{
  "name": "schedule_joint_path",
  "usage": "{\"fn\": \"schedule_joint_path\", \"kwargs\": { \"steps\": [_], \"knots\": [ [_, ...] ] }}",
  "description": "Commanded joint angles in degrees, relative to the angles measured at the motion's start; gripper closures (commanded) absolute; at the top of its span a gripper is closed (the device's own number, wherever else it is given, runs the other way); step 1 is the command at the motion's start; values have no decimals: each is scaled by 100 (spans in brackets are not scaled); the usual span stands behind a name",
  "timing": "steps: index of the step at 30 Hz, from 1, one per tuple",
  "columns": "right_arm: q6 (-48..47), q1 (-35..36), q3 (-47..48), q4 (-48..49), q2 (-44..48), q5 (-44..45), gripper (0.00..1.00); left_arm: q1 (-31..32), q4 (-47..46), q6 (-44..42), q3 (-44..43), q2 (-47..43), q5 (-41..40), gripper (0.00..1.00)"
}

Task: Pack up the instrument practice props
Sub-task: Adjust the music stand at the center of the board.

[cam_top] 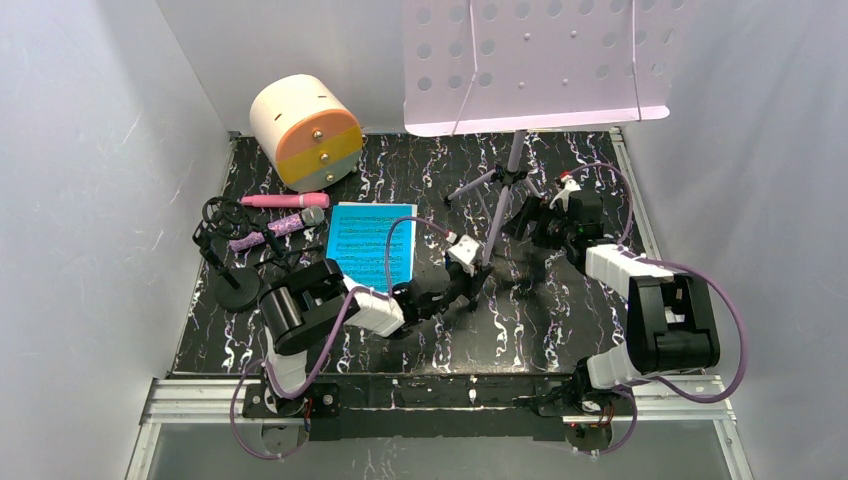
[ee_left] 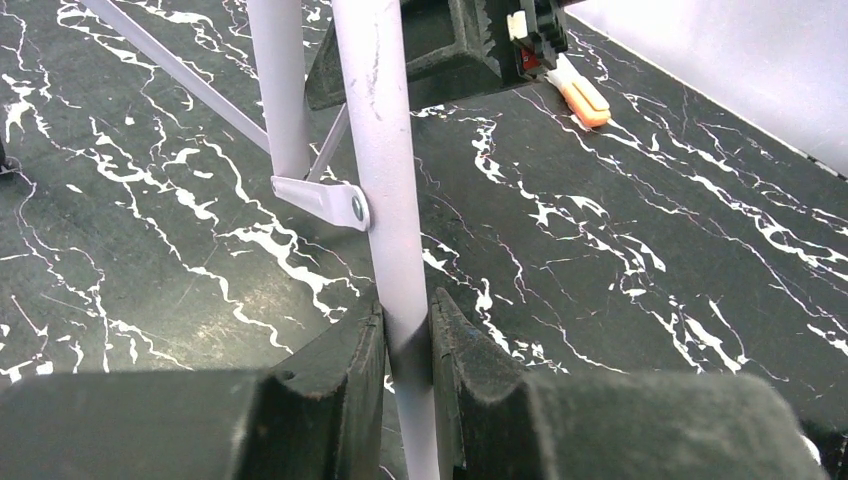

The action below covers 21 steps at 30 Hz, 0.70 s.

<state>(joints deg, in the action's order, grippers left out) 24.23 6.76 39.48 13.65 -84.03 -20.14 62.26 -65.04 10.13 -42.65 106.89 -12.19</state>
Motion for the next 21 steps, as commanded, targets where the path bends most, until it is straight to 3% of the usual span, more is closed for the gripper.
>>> {"fn": "schedule_joint_path", "kwargs": {
  "steps": [1,6,9,16,21],
  "knots": [
    [117,-1,-85,349,385,121,1,392,197,76,248,-101,398,85],
    [225,-8,-345,291,862,194,1,392,202,163,407,-387,208,56],
    [227,-9,-481,254,1234,232,1,366,210,173,495,-632,152,45],
    [213,-1,-745,55,2283,230,1,26,305,322,713,-1380,556,34],
    [17,-2,-908,477,3316,102,1,-698,989,747,760,-2017,1177,29]
  ]
}}
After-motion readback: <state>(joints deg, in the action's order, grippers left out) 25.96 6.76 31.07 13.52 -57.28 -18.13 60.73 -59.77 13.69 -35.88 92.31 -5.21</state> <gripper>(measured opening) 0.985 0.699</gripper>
